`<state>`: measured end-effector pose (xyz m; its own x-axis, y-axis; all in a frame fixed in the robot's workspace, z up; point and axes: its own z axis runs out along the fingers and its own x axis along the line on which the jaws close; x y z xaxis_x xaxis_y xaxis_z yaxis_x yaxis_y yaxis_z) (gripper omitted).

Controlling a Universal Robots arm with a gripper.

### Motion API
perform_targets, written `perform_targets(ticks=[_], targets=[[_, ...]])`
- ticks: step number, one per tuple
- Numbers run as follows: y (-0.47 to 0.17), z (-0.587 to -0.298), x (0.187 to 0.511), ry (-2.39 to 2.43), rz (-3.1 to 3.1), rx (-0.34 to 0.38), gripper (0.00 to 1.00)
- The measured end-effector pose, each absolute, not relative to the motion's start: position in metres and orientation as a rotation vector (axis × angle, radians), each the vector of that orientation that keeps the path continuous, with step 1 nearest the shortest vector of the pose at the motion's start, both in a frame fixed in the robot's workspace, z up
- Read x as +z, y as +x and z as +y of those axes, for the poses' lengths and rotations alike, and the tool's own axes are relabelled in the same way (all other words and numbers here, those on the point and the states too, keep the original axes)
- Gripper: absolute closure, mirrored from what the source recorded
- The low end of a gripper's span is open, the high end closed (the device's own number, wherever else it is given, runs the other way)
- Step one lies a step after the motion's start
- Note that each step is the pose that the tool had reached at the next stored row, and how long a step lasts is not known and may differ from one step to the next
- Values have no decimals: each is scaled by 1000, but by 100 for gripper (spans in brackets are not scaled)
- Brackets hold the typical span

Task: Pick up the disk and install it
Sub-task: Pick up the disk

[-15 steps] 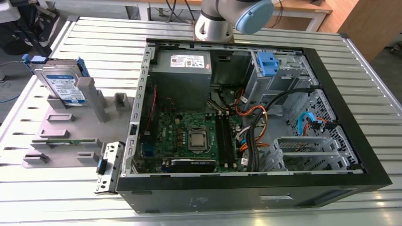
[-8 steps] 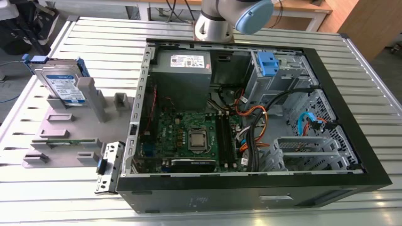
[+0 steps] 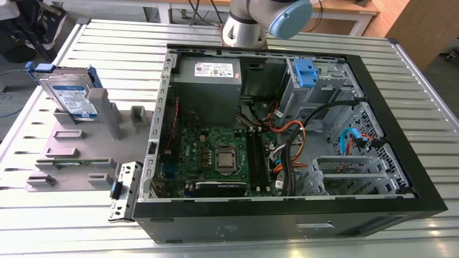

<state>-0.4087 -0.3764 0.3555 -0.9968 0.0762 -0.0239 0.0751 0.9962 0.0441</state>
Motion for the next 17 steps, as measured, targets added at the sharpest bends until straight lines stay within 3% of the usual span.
perform_targets(ticks=[17], targets=[[-409,-376,356,56,3116,68,89]])
